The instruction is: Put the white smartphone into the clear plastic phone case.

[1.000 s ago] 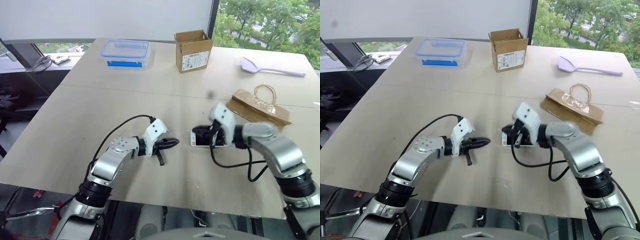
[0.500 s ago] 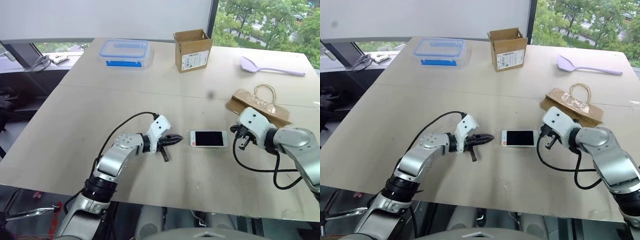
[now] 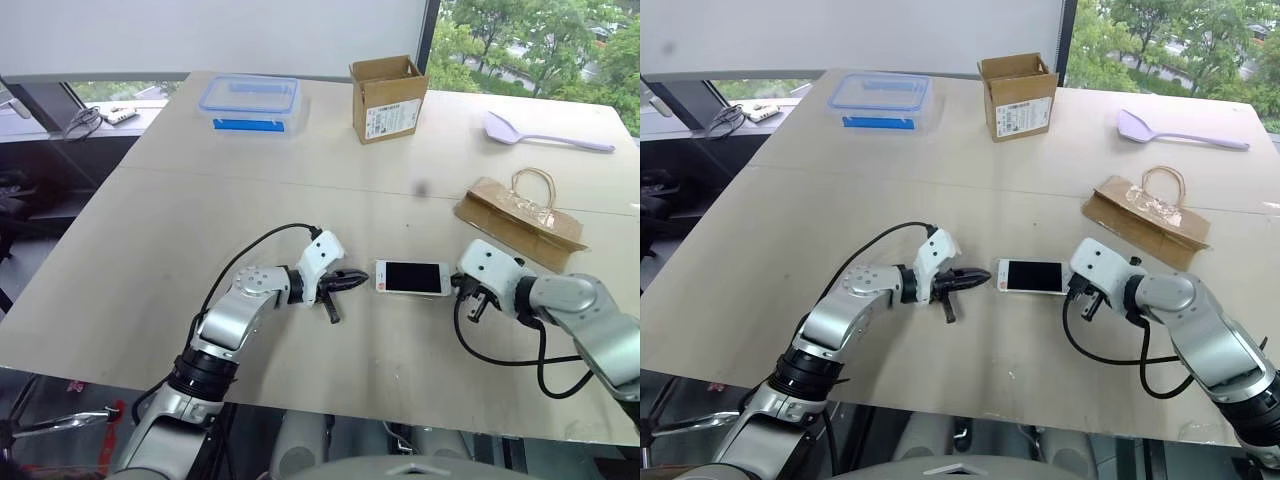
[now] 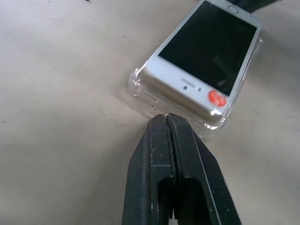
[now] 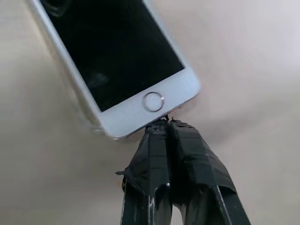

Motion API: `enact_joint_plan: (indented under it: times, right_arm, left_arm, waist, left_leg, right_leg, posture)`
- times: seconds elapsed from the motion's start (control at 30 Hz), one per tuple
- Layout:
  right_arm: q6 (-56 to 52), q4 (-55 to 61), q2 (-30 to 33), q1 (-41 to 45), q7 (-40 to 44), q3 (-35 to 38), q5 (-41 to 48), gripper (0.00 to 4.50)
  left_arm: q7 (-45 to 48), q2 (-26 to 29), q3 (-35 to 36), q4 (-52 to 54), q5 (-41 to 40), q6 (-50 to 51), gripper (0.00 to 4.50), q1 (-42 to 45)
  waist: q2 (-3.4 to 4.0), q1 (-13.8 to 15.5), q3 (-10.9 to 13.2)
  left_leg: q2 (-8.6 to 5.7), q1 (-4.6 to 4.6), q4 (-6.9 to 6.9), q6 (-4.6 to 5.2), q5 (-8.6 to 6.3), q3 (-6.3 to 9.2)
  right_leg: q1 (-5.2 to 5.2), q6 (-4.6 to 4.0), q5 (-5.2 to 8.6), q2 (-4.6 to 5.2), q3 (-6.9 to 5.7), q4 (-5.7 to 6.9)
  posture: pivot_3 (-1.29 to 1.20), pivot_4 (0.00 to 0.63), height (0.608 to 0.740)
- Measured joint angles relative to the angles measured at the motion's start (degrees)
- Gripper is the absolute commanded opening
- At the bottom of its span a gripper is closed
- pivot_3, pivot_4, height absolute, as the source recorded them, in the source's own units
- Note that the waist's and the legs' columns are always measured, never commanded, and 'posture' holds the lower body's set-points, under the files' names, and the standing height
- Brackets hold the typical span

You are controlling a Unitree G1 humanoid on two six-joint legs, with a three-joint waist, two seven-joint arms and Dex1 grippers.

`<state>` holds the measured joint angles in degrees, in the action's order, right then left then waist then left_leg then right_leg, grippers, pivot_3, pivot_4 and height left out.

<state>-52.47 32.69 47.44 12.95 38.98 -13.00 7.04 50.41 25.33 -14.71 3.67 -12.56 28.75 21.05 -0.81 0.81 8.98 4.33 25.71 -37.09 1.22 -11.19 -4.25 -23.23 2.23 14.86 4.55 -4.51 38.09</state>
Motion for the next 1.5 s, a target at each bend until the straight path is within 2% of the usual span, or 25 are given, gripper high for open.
enact_joint_plan:
  times: [0.4,0.6,0.97,1.13,1.27,1.4,1.5]
  right_arm:
    - [-0.47,-0.38,-0.59,3.29,1.05,-4.69,-1.34,0.13]
    - [-0.05,-3.63,-3.23,6.46,1.89,-8.2,-2.91,0.13]
    - [1.55,-7.18,-6.24,8.09,4.52,-8.69,-3.67,0.13]
    - [2.27,-7.82,-5.85,8.24,5.9,-7.29,-3.35,0.13]
    - [0.58,-6.42,-5.41,8.28,9.39,-0.92,2.38,0.13]
    - [-1.16,-3.75,-9.08,12.09,10.6,5.05,8.44,0.13]
    - [0.65,-6.03,-15.13,15.47,9.61,0.41,8.96,0.13]
  left_arm:
    - [-0.21,0.36,0.65,0.06,0.12,-0.71,0.0,-0.85]
    - [-0.56,1.21,1.42,0.68,0.11,-0.24,0.0,-1.55]
    - [-1.79,1.52,2.93,2.0,0.64,1.25,0.0,-3.13]
    - [-1.91,1.74,3.38,2.33,0.67,1.44,0.0,-3.42]
    - [-1.82,1.74,4.12,2.51,-0.18,2.27,0.0,-3.48]
    - [-1.79,1.8,4.93,2.47,-1.08,3.68,0.0,-3.51]
    - [-1.76,1.4,4.73,2.47,-1.22,4.11,0.0,-3.25]
  waist:
    - [0.01,-0.4,-0.01]
    - [-0.06,-1.55,-0.07]
    - [-0.12,-1.89,-0.1]
    - [-0.12,-1.84,-0.09]
    - [-0.13,-1.76,-0.07]
    - [-0.13,-1.91,-0.08]
    - [-0.13,-1.63,-0.1]
  left_leg:
    - [0.04,-0.06,-0.02,0.0,0.0,0.07]
    - [0.11,-0.17,-0.07,0.0,0.0,0.36]
    - [0.27,-1.07,0.28,-0.01,0.0,0.27]
    - [0.29,-1.04,0.28,-0.01,-0.01,0.19]
    - [0.28,-0.97,0.33,-0.01,-0.01,0.18]
    - [0.3,-1.05,0.42,-0.02,-0.01,0.18]
    - [0.29,-1.02,0.51,-0.01,-0.01,0.15]
  right_leg:
    - [0.0,0.0,0.0,-0.1,0.02,0.03]
    - [0.02,-0.02,-0.03,-0.43,0.2,0.04]
    - [0.3,-0.2,-0.09,-0.88,0.89,0.1]
    - [0.23,-0.22,-0.1,-0.88,1.02,0.09]
    - [0.08,-0.35,-0.21,-0.87,1.23,0.09]
    - [0.05,-0.3,-0.18,-0.96,1.28,0.09]
    - [0.02,-0.35,-0.18,-1.03,1.19,0.09]
  posture:
    - [0.0,0.15,0.74]
    - [0.0,0.15,0.74]
    - [0.0,0.15,0.74]
    - [0.0,0.15,0.74]
    - [0.0,0.15,0.74]
    - [0.0,0.15,0.74]
    - [0.0,0.15,0.74]
